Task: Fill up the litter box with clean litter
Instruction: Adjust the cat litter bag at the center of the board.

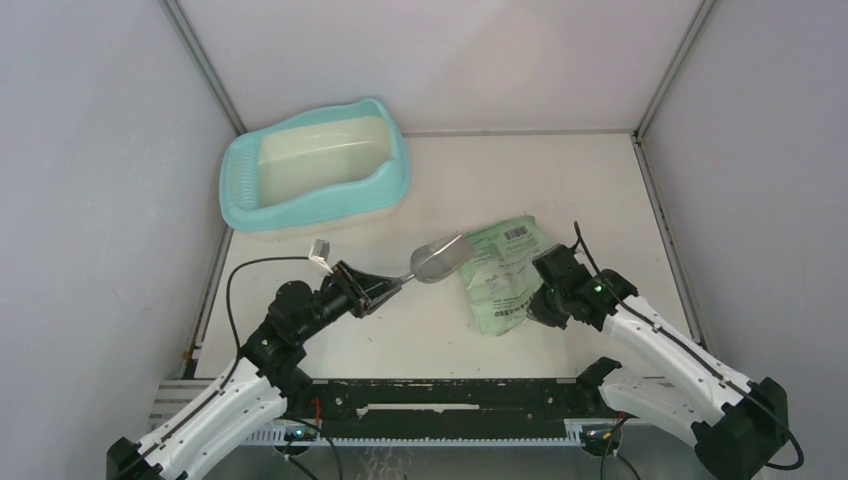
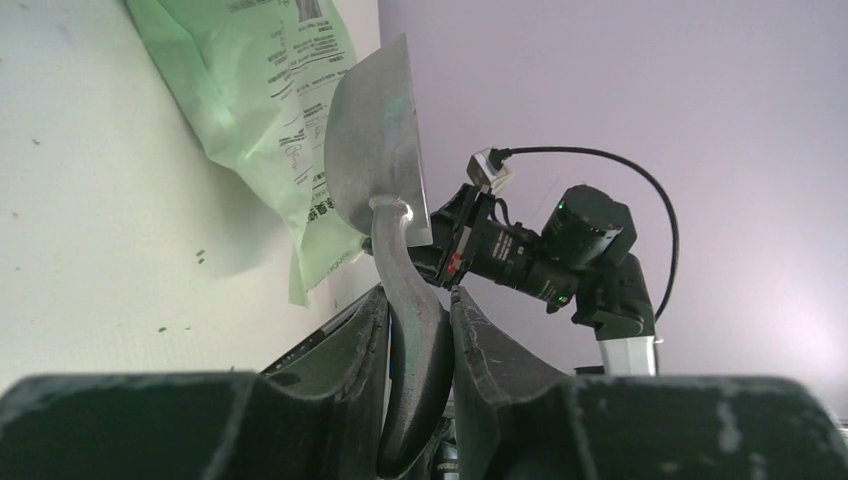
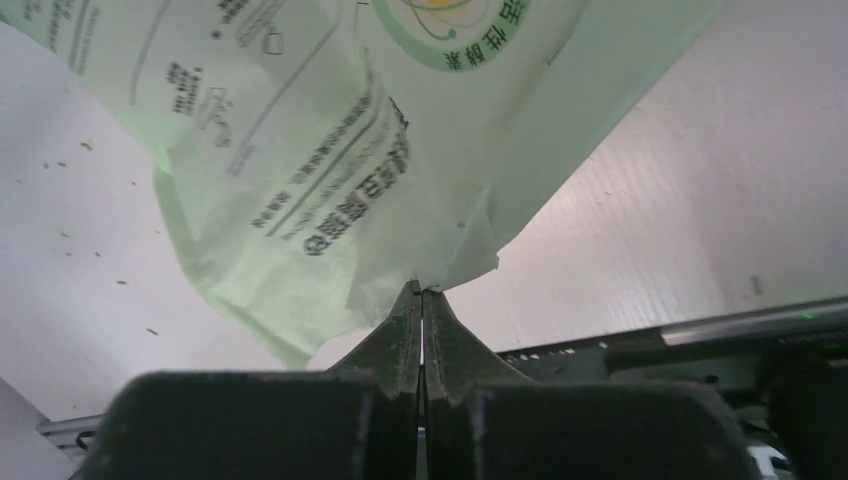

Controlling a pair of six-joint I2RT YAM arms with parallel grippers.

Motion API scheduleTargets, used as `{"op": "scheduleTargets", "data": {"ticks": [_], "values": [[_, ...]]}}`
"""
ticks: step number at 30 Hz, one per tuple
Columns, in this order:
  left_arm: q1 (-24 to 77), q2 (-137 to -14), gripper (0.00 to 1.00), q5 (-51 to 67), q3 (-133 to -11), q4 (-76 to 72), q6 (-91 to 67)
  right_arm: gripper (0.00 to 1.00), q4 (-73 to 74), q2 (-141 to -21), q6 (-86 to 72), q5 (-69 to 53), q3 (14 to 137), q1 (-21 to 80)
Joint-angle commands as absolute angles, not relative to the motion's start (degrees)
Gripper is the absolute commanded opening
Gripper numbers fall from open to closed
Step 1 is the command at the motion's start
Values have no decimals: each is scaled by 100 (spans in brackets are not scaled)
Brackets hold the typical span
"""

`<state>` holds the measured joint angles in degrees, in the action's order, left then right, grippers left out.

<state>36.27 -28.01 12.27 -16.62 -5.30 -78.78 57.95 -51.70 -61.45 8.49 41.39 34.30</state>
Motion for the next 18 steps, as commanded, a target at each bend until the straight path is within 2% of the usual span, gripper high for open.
{"op": "scheduleTargets", "data": {"ticks": [1, 6, 11, 18], "values": [[3450, -2638, 17, 1356, -2026, -487, -7533, 0, 4502, -5587, -6338, 726, 4181, 3469], [3176, -2558, 17, 1407, -2331, 271, -7139, 0, 3443, -6125, -6878, 458, 4254, 4056], [3050, -2568, 17, 1379, -2887, 1105, -6611, 0, 3080, -6281, -7009, 502, 4798, 4271], [3058, -2831, 17, 1541, -3671, 2070, -5832, 0, 3210, -5869, -6475, 109, 5378, 3517]]}}
